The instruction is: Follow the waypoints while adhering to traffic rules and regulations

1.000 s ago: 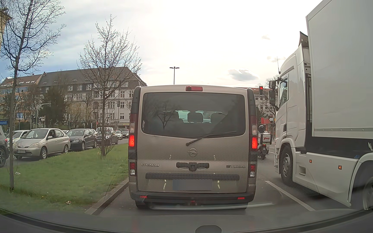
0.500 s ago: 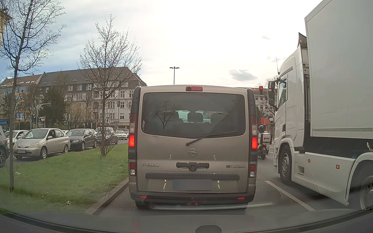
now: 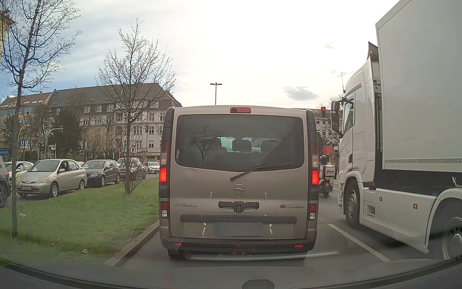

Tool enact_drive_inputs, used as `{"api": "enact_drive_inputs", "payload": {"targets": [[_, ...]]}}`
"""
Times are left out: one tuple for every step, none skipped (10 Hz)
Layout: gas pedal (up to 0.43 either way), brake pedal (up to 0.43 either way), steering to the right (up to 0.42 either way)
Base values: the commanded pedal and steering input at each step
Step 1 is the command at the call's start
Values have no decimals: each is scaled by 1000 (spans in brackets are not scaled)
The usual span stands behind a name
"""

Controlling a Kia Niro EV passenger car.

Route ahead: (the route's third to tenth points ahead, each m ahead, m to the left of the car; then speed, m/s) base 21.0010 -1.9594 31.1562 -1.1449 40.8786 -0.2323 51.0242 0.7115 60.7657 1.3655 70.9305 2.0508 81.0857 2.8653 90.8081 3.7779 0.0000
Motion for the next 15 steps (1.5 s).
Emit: {"api": "enact_drive_inputs", "payload": {"targets": [[0,299,-3],[0,299,-3],[0,299,-3],[0,299,-3],[0,299,-3],[0,299,-3],[0,299,-3],[0,299,-3],[0,299,-3],[0,299,-3],[0,299,-3],[0,299,-3],[0,299,-3],[0,299,-3],[0,299,-3]]}}
